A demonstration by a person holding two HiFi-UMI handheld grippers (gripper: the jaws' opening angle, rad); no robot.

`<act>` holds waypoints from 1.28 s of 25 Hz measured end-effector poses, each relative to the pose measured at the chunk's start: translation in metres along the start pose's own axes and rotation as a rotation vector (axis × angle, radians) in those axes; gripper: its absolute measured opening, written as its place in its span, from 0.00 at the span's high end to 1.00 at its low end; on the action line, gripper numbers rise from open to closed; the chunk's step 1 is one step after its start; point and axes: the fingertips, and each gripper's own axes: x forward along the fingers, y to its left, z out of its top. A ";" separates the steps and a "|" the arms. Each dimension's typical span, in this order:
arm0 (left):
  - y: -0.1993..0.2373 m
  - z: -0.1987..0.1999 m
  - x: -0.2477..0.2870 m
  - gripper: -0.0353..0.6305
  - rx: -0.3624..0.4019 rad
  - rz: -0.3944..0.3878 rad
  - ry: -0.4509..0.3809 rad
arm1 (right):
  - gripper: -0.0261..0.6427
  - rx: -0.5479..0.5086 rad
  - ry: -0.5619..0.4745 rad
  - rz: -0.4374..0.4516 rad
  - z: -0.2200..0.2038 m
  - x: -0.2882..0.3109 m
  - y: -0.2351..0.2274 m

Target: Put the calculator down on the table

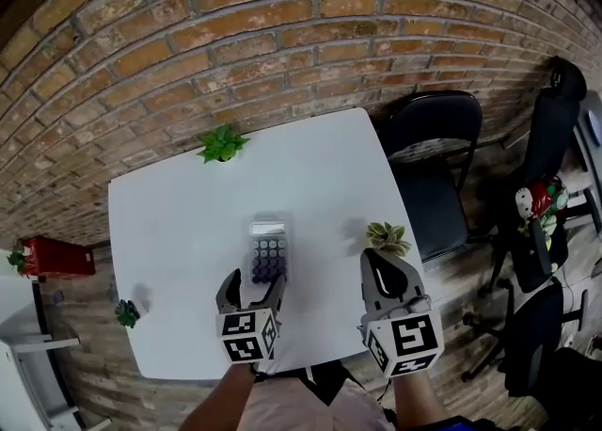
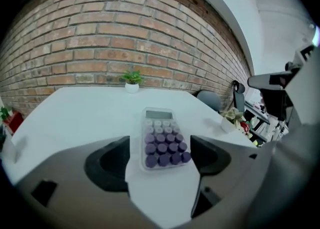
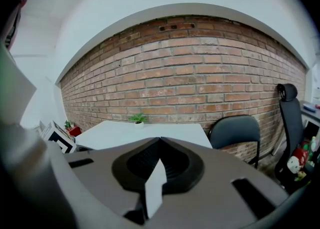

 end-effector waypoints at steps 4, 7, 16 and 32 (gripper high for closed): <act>-0.003 0.043 -0.047 0.38 0.026 0.012 -0.169 | 0.96 -0.025 -0.060 0.034 0.024 -0.012 0.015; -0.010 0.093 -0.091 0.40 0.062 0.001 -0.333 | 0.96 -0.045 -0.118 0.054 0.047 -0.022 0.027; -0.019 0.208 -0.212 0.90 0.124 0.130 -0.720 | 0.96 -0.149 -0.310 0.103 0.120 -0.053 0.060; -0.044 0.220 -0.224 0.91 0.147 0.068 -0.749 | 0.97 -0.194 -0.366 0.111 0.139 -0.073 0.069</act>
